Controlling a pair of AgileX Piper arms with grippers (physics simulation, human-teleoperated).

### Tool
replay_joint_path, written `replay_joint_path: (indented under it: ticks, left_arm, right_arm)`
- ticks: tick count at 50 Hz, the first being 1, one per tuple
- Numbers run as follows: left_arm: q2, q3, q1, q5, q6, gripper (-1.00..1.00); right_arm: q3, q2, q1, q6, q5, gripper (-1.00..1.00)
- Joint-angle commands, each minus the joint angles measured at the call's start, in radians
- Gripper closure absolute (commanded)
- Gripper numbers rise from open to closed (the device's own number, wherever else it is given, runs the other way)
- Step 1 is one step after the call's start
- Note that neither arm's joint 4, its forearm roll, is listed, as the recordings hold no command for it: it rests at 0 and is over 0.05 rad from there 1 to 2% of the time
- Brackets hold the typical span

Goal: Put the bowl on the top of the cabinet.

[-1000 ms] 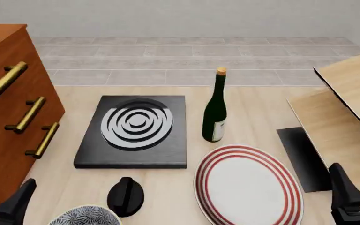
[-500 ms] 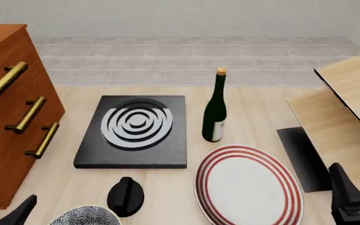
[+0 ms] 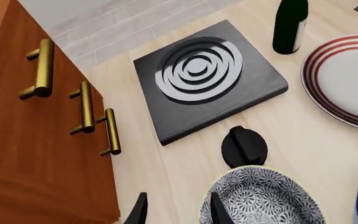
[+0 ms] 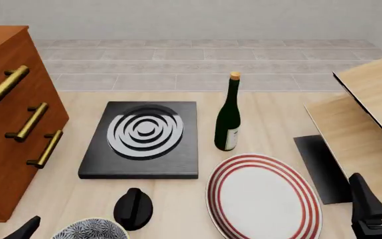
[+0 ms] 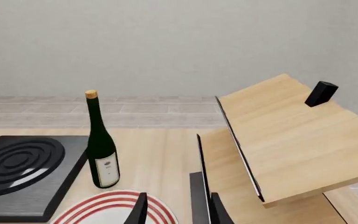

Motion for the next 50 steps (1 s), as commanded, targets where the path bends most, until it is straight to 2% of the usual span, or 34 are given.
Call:
replay_joint_path:
  ticks: [1,50]
  left_arm:
    - [0.004,-0.014,-0.028,0.047,0.006,-1.0]
    - [0.075,-0.094,-0.192,0.188,-0.078,-1.0]
  right_arm:
    - [0.0,0.0,0.0,0.0,0.0,-1.0]
    - [0.0,0.0,0.0,0.0,0.0,-1.0]
